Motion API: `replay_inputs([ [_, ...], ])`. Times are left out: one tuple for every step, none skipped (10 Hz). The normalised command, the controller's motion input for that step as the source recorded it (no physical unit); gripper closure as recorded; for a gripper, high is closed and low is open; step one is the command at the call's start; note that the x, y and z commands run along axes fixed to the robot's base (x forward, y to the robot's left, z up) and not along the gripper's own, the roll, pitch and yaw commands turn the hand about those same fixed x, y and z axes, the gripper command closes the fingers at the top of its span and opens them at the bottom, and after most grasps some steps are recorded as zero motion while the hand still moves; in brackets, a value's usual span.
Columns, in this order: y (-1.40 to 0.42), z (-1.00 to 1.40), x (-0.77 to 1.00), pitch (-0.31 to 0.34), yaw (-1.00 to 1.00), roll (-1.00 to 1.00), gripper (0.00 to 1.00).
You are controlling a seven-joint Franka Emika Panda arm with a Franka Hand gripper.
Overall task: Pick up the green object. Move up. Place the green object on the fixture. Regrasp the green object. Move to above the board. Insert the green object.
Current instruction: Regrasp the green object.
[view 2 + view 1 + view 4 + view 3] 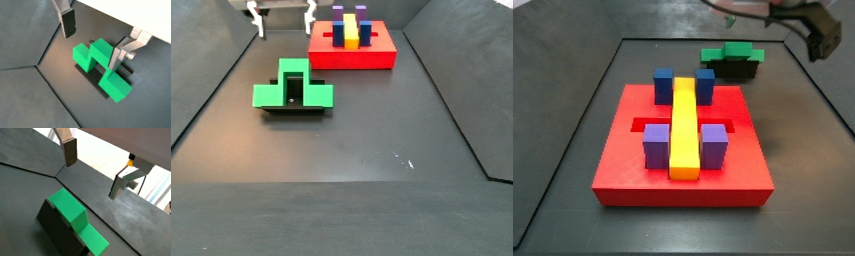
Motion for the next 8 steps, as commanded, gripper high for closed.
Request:
replay_inputs([
  [-0.15, -0.20, -0.22, 0.000, 0.00, 0.43, 0.00],
  [-0.37, -0.21, -0.11, 0.086, 0.00, 0.61, 0.00],
  [-0.30, -0.18, -0.08, 0.000, 0.00, 0.58, 0.00],
  [-0.17, -0.15, -0.01, 0.000, 0.00, 0.46, 0.00],
  [0.00, -0.43, 0.03, -0.011, 0.07, 0.01, 0.00],
  [0.00, -0.43, 0.08, 0.000, 0.04, 0.00, 0.00],
  [0.00, -0.40, 0.07, 0.000, 0.02, 0.01, 0.00],
  [0.00, -0.30, 0.12, 0.000, 0.03, 0.00, 0.00],
])
